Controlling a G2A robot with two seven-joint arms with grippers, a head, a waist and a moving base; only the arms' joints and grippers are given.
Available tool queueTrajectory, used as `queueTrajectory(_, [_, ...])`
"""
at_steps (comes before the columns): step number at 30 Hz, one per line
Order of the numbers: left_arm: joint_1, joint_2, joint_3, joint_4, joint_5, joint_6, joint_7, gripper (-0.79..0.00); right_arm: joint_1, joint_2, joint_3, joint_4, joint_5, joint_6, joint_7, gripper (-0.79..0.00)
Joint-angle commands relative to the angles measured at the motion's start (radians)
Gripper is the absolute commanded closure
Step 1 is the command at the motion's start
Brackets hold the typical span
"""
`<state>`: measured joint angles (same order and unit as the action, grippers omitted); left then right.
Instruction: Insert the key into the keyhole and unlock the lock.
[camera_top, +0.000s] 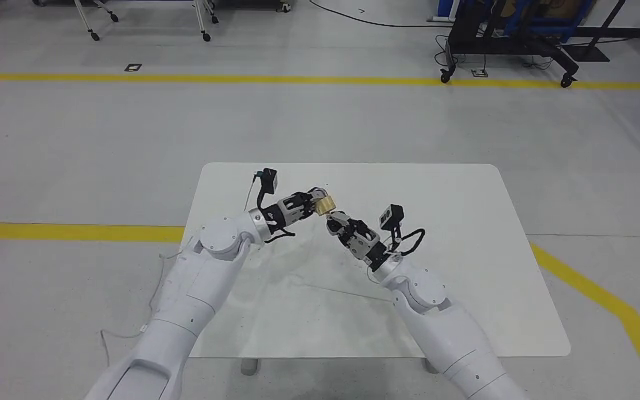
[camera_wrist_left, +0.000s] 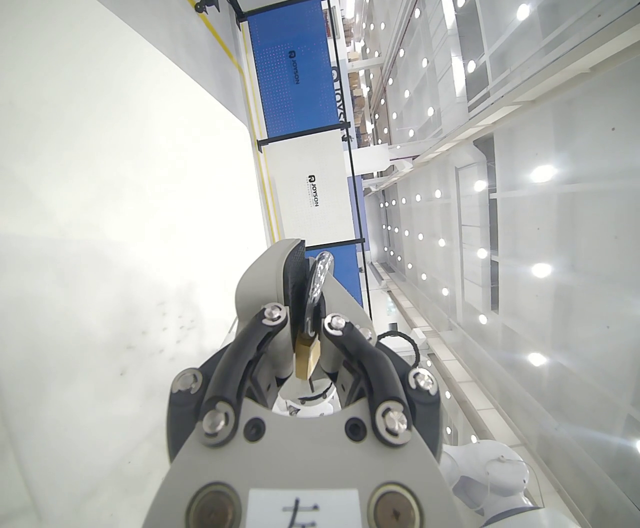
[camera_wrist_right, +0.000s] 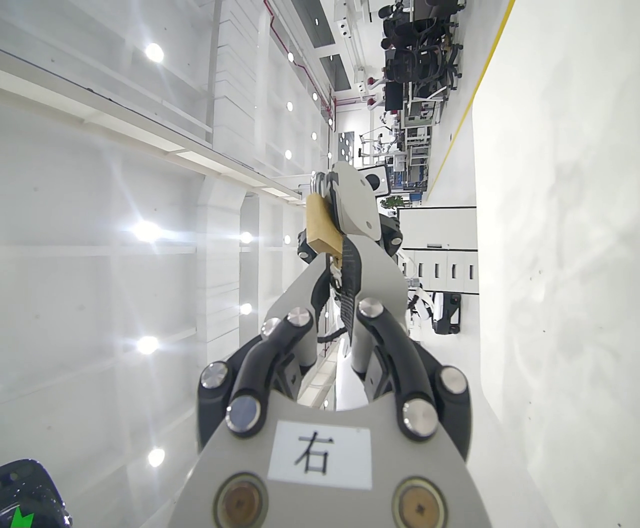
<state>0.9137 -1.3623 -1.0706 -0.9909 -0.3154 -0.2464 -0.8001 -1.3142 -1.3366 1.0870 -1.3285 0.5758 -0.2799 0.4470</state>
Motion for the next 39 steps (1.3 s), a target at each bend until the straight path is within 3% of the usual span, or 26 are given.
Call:
queueTrajectory(1, [-0.001,0.0,0.001,0.001,-0.001,-0.002,-0.005,0.0,0.0,-0.001,0.001,0.001,0.015,0.004,0.008,0.0])
queueTrajectory(16, [0.002,0.002,0.006,-0.013,0.023,-0.072,-0.034,0.0,0.005,-0.01,0.069,0.051,0.408,0.168,0.201,0.0])
queueTrajectory(21, [0.008,0.004,0.003,-0.021,0.033,-0.1,-0.023,0.0,0.016,-0.011,0.076,0.073,0.462,0.226,0.256,0.0])
queueTrajectory(34, [0.031,0.011,-0.014,-0.051,0.054,-0.141,0.023,0.0,0.029,-0.014,0.08,0.095,0.446,0.22,0.267,0.0])
queueTrajectory(36, [0.032,0.011,-0.015,-0.052,0.053,-0.138,0.025,0.0,0.029,-0.014,0.08,0.093,0.423,0.204,0.257,-0.246])
queueTrajectory(39, [0.032,0.012,-0.016,-0.053,0.051,-0.132,0.026,0.0,0.023,-0.014,0.077,0.082,0.37,0.169,0.225,-0.493])
